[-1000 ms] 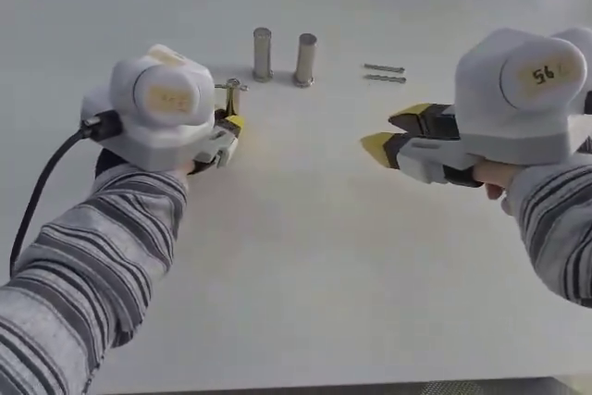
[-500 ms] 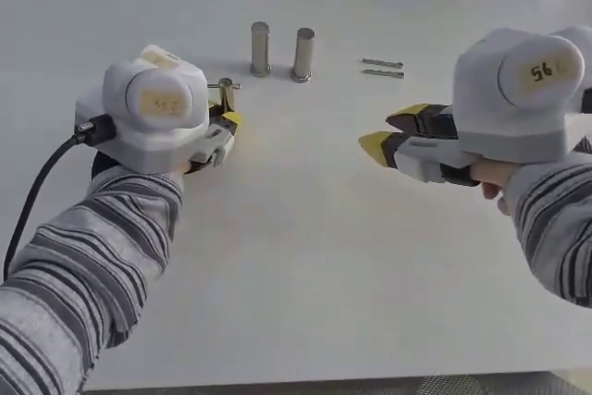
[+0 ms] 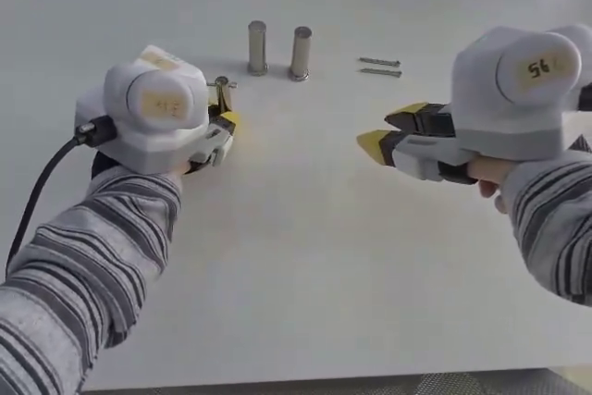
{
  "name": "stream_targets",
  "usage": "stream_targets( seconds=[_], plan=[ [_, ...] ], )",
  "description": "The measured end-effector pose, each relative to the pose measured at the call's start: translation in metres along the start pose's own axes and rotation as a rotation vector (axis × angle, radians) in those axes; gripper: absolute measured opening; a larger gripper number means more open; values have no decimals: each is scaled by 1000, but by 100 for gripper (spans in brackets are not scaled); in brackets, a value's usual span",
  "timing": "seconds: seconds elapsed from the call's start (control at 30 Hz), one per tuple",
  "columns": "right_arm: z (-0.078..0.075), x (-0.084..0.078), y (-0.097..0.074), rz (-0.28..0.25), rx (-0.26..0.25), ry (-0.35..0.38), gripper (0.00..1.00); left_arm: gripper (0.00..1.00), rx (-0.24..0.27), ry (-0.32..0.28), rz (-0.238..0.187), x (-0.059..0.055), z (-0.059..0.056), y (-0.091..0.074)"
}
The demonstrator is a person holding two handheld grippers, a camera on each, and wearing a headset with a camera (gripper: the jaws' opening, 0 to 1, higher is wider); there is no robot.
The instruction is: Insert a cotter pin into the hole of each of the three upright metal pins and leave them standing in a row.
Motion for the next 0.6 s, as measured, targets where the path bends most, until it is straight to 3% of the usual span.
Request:
stream_targets(
  seconds=[0.3, 0.6],
  plan=[
    [0, 3, 0, -12, -1, 14, 21, 16, 7, -15, 1, -3, -2, 1],
    [-4, 22, 4, -84, 5, 43, 24, 30, 3, -59, -23, 1, -1, -9]
  ],
)
Point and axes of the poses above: the centre of the closed fingertips' face, and the gripper's own axes: y roughly forward along the fingers, z roughly to its left, x roughly out of its top, the point moved 2 cm from there along -y, roughly backward along the fingers, and after that the axes turned 4 degrees about -x, right-handed, at the moved point
